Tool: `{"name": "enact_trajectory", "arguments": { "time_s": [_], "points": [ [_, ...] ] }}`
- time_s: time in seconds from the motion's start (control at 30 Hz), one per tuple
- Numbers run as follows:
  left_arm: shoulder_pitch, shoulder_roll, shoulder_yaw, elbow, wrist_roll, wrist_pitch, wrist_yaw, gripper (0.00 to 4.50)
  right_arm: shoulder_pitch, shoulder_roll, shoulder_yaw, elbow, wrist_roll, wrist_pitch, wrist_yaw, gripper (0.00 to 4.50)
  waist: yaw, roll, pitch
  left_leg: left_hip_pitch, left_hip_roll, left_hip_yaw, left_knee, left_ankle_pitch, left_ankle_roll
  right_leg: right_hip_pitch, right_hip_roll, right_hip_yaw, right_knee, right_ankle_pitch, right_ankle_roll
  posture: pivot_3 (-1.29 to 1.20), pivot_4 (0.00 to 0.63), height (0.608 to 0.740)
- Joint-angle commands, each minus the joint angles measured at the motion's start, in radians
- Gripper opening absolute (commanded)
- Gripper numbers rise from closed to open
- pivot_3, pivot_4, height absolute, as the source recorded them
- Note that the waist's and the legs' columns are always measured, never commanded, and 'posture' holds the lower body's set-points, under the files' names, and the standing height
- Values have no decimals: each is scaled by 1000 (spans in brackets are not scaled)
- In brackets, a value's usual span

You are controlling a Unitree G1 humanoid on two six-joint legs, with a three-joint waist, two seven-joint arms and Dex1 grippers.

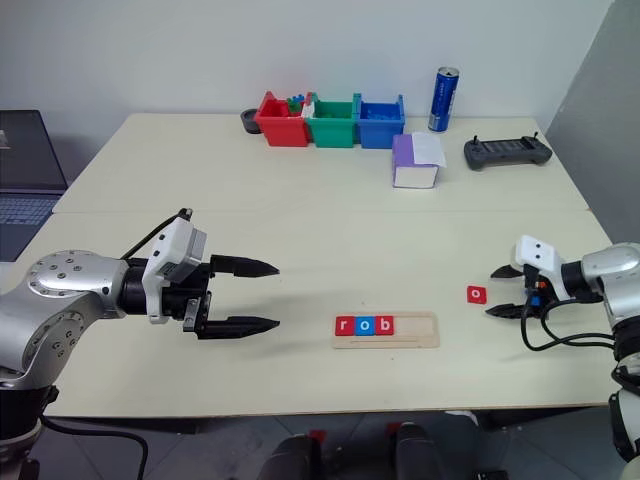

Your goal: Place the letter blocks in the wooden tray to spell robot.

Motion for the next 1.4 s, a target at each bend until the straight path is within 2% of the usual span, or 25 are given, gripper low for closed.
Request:
{"name": "enact_trajectory", "arguments": {
  "time_s": [0.03,0.33,0.7,0.93,1.03,1.27,1.4],
  "points": [
    [12,19,44,-38,-19,1,4,4500,-46,4,-8,56,-25,-67,17,4460,-1,0,0,0,0,0,0,0,0,0,0,0,0,0,0,0,150,740],
    [28,21,58,-49,-25,9,15,4500,-96,30,-17,139,-47,-104,5,4460,-1,0,0,0,0,0,0,0,0,0,0,0,0,0,0,0,150,740],
    [32,26,67,-54,-30,20,24,4500,-106,45,-20,141,-45,-105,35,4460,-2,0,0,1,0,0,0,0,0,0,0,0,1,0,0,0,150,740],
    [37,31,70,-57,-31,21,26,4500,-90,82,3,164,-95,-109,-23,4460,-2,0,0,1,0,0,0,0,0,1,0,0,1,0,0,0,150,740],
    [39,34,70,-57,-32,21,28,4500,-77,99,3,177,-97,-89,-25,3858,-4,0,0,2,0,0,0,0,0,2,0,0,1,0,0,0,150,740],
    [47,43,81,-60,-35,24,25,4500,-74,86,1,175,-106,-100,-25,1493,-5,-1,-1,6,0,0,0,0,0,6,0,0,1,0,0,0,150,740],
    [54,48,88,-63,-38,24,23,4500,-88,62,-15,79,-74,-68,20,1443,-6,-1,0,6,0,0,0,0,0,6,0,1,2,1,0,0,150,740]
  ]
}}
